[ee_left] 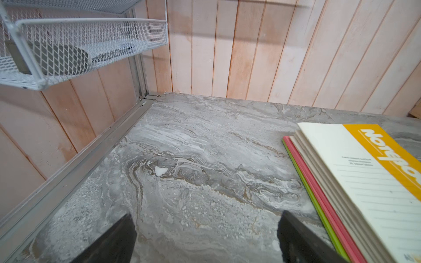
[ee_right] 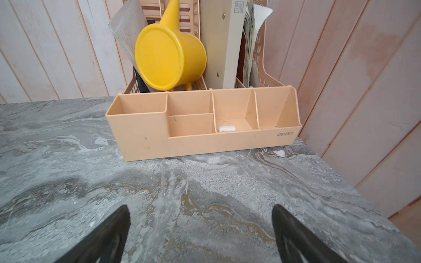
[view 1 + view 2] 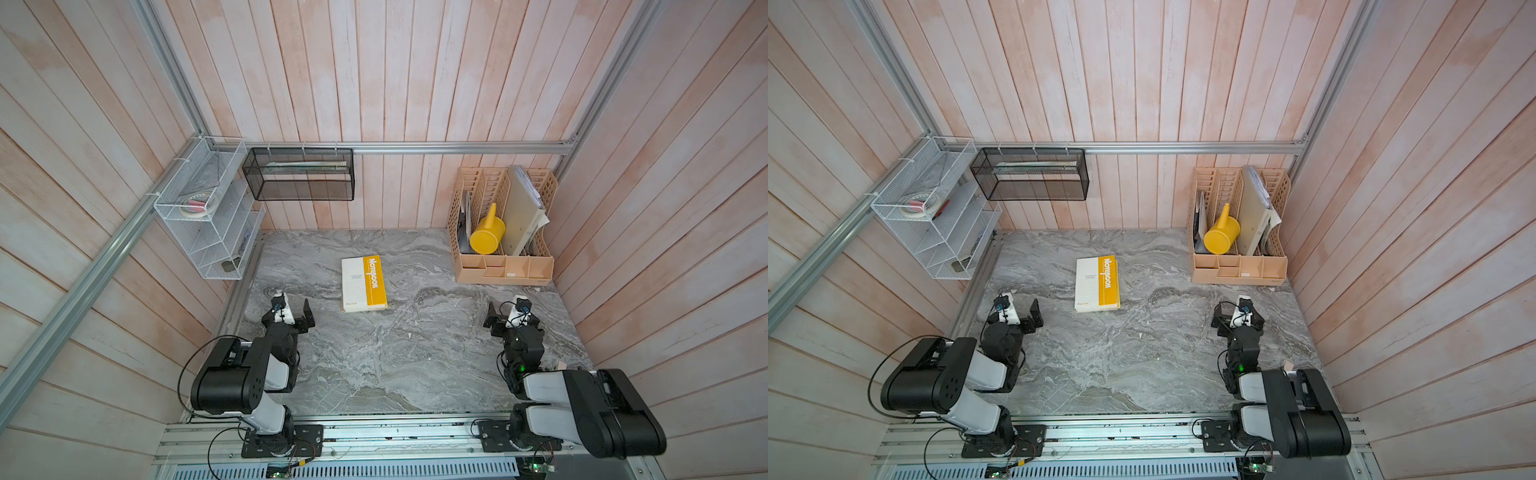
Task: Close the notebook
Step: Reset both arms
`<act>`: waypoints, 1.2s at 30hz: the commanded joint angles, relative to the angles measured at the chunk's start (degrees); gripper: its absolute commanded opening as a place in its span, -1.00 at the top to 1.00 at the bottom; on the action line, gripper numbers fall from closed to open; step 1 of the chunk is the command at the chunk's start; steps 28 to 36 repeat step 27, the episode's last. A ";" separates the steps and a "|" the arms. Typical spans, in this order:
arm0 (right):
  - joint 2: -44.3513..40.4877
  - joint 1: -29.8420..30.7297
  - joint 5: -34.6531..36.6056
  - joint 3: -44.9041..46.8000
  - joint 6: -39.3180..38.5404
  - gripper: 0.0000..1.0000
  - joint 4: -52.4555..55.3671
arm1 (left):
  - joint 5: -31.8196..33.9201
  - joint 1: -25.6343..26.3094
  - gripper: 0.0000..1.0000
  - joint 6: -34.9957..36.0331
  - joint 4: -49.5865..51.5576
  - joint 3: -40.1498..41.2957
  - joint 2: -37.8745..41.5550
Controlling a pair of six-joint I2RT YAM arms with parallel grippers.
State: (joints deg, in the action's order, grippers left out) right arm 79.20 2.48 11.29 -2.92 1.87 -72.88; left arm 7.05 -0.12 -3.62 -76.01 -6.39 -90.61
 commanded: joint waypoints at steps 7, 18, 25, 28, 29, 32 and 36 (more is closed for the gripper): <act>9.13 -2.57 0.44 -8.38 1.26 -0.96 -3.40 | -2.68 -0.54 -1.00 1.57 -2.57 -3.57 0.82; 10.80 -2.30 1.48 -5.87 0.79 -0.96 -10.97 | -3.22 -0.57 -1.00 1.78 -1.76 -3.97 0.90; 10.88 -2.15 1.55 -5.87 0.60 -0.96 -11.20 | -2.23 -0.04 -1.00 2.42 2.23 -5.92 0.96; 10.86 -2.07 1.69 -5.87 0.65 -0.97 -11.22 | -1.03 0.21 -1.00 2.30 0.45 -5.10 0.94; 10.86 -2.07 1.69 -5.87 0.65 -0.97 -11.22 | -1.03 0.21 -1.00 2.30 0.45 -5.10 0.94; 10.86 -2.07 1.69 -5.87 0.65 -0.97 -11.22 | -1.03 0.21 -1.00 2.30 0.45 -5.10 0.94; 10.86 -2.07 1.69 -5.87 0.65 -0.97 -11.22 | -1.03 0.21 -1.00 2.30 0.45 -5.10 0.94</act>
